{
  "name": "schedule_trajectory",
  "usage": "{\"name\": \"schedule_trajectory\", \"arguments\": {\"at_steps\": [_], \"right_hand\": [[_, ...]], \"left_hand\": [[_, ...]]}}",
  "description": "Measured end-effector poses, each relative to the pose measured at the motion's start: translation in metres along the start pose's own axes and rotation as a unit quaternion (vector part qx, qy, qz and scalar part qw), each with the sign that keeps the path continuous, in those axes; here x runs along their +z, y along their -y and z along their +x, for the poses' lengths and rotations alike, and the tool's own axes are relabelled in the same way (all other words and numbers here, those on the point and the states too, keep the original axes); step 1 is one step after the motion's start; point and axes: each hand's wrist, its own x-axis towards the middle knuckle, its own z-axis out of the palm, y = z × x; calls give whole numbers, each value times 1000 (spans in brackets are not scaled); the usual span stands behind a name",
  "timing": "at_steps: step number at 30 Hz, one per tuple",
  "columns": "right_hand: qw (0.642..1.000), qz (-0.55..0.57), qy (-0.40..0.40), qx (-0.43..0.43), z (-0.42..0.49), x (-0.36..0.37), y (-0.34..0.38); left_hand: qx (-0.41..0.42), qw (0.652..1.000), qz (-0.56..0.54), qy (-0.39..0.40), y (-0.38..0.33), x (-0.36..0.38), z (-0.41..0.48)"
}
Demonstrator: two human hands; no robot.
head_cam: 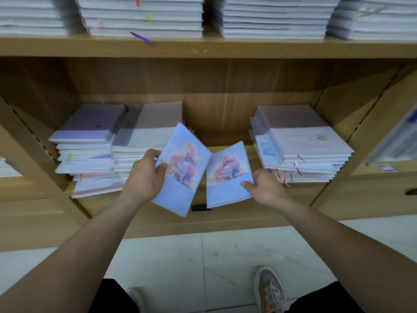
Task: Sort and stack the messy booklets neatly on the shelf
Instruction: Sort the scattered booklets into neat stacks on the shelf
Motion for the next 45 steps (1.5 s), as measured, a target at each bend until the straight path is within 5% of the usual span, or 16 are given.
{"name": "schedule_trajectory", "arguments": {"at_steps": [4,8,11,16,27,32,37,45], "right_hand": [[998,-37,24,-33,-18,-32,-9],[995,29,-47,-77,-39,-56,-16],[979,164,-90,-79,-53,-64,-9],[947,318,-13,-53,-56,-49,16],[972,171,110,-114,-43,-1,63],[981,93,96,-140,-38,0,75],[950,247,165,-93,-39,14,94],[942,300,69,-131,-43,17,133]], "left_hand": [[-12,1000,-10,-10,-11,4,-5],[-27,999,-42,-16,-21,5,-14],[-40,997,-70,-16,-26,8,-20],[-64,981,-184,-20,-32,14,-29],[-83,962,-257,-30,-28,-3,-31],[-63,959,-274,-19,-20,-11,-32],[-72,952,-297,-13,-17,-20,-34],[-43,971,-236,-3,5,-48,-35]]}}
